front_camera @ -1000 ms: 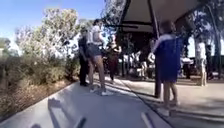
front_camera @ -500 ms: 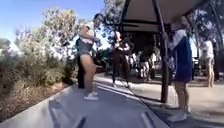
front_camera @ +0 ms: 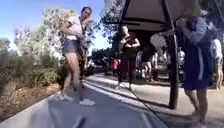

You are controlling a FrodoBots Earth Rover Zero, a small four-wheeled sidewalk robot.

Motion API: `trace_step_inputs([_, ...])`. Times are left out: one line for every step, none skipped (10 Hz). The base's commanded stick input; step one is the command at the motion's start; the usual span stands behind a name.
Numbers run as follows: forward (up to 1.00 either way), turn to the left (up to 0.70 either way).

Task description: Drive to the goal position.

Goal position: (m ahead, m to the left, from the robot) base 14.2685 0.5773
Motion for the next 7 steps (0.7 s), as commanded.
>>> trace_step_inputs([0.00, 0.00])
trace_step_inputs([0.32, 0.00])
trace_step_inputs([0.67, 0.00])
trace_step_inputs([0.70, 0.00])
trace_step_inputs([0.70, 0.00])
trace_step_inputs([0.96, 0.35])
trace_step_inputs([0.96, 0.38])
